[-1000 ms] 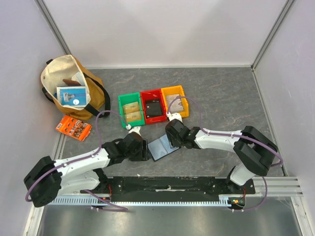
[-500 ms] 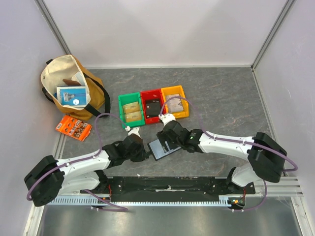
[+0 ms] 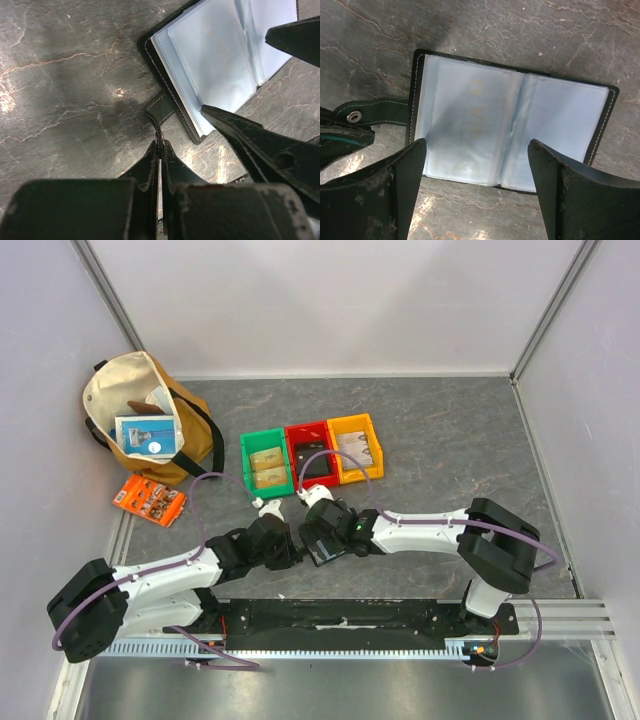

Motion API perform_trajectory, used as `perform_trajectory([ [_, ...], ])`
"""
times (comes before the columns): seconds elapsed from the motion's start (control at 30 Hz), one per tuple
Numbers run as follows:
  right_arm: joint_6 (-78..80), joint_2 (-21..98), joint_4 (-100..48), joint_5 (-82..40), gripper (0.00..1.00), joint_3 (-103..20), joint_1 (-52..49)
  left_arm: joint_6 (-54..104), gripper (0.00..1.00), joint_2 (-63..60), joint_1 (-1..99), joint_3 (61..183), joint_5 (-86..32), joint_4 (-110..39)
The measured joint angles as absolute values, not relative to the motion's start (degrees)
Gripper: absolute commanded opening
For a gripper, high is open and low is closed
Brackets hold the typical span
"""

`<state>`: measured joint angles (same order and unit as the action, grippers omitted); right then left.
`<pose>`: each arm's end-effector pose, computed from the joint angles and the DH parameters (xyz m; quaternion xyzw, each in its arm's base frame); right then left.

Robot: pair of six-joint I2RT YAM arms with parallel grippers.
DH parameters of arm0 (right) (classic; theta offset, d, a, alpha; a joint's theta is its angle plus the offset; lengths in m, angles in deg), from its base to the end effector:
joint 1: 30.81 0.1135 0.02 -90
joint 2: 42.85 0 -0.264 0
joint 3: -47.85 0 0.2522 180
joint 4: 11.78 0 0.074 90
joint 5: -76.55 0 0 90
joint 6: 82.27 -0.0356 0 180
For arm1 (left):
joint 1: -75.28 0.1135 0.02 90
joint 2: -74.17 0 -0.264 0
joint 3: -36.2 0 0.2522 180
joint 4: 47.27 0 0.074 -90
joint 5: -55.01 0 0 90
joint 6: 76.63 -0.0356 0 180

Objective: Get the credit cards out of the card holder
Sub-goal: Remove the credit card from the card holder.

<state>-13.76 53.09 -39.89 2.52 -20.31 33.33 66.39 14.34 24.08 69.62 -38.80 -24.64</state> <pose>0.1533 0.2937 0.1689 -0.3063 0.8967 0.1000 0.3033 0.1178 -0.1427 0.1469 -0.0265 0.9360 -0.2568 0.2393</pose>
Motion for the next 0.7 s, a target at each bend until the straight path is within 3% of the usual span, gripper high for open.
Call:
perform_trajectory([
  [0.27, -14.18, 55.54, -40.98, 5.38, 0.91, -22.45, 34.62, 66.47, 0.02, 14.97, 24.08, 69.33, -38.80, -24.67],
  [0.7, -14.51, 54.43, -46.09, 10.97, 0.79, -23.89, 34.70, 66.47, 0.02, 17.14, 24.08, 69.27, -38.87, -23.84],
])
